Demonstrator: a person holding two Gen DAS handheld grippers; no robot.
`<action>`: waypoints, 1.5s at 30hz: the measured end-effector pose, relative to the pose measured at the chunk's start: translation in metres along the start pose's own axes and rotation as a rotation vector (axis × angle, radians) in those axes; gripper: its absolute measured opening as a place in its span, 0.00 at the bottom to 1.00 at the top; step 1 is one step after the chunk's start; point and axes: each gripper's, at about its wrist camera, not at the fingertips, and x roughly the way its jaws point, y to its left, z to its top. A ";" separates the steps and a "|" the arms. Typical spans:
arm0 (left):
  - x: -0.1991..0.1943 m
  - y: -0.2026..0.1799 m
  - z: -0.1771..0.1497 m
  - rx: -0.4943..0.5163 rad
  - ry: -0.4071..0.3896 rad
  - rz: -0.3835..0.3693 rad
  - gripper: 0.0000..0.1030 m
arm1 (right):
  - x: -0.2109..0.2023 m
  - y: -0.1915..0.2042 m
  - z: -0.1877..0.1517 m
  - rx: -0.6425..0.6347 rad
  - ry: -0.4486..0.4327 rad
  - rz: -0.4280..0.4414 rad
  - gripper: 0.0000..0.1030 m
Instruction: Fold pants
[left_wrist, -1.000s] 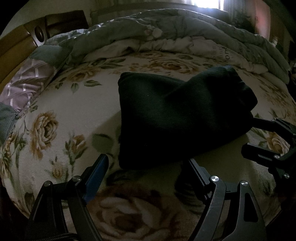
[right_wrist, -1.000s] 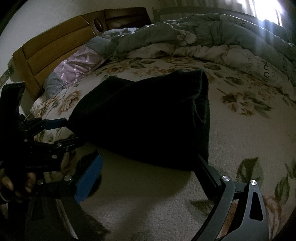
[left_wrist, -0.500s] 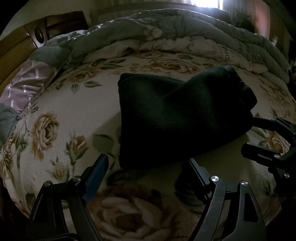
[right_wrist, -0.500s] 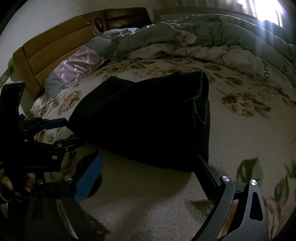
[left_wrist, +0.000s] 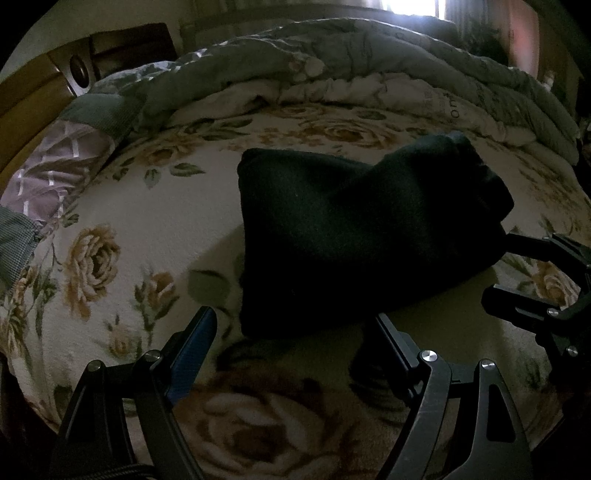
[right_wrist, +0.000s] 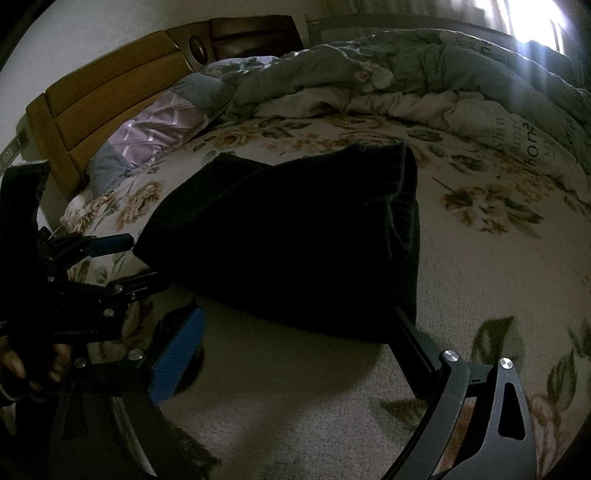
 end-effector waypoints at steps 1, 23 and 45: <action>-0.001 0.001 0.000 -0.001 -0.001 0.000 0.81 | 0.000 0.001 0.000 -0.001 -0.001 0.000 0.94; -0.009 0.006 0.036 -0.052 -0.063 0.017 0.80 | -0.012 -0.013 0.021 0.037 -0.049 -0.025 0.94; -0.004 -0.002 0.045 -0.038 -0.056 0.026 0.80 | -0.011 -0.015 0.025 0.055 -0.054 -0.013 0.94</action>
